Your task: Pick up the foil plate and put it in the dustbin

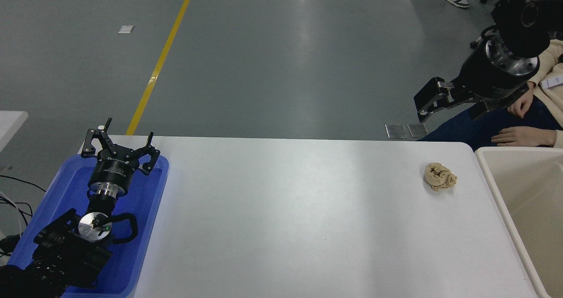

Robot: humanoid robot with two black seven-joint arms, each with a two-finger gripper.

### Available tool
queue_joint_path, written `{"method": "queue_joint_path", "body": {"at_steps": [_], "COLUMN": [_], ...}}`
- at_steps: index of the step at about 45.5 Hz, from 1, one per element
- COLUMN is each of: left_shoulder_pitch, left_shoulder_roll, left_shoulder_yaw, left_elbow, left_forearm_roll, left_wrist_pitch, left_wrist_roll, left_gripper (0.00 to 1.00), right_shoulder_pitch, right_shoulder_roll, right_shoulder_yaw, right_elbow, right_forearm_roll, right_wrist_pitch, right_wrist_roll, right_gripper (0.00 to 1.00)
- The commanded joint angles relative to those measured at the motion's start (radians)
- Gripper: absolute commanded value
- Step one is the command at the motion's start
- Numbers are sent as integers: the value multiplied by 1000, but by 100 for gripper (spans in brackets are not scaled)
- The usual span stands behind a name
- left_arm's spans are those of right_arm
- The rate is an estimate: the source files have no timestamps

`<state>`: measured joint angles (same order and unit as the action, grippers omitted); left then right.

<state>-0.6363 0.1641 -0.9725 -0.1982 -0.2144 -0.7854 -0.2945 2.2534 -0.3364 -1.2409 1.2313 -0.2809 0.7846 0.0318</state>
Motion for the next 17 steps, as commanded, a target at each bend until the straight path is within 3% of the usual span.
{"method": "queue_joint_path", "body": {"at_steps": [1,17], "left_shoulder_pitch": [0,0], "left_shoulder_roll": [0,0], "left_shoulder_yaw": [0,0], "left_elbow": [-1,-1], "left_forearm_roll": [1,1], "left_wrist_pitch": [0,0], "left_wrist_roll": [0,1], "left_gripper": [100,100], "right_shoulder_pitch": [35,58], "right_shoulder_roll": [7,7], "right_shoulder_yaw": [-43,-22], "right_elbow": [5,5], "right_forearm_roll": [3,9], "right_wrist_pitch": [1,1], "right_wrist_roll": [0,0], "right_gripper": [100,100]}}
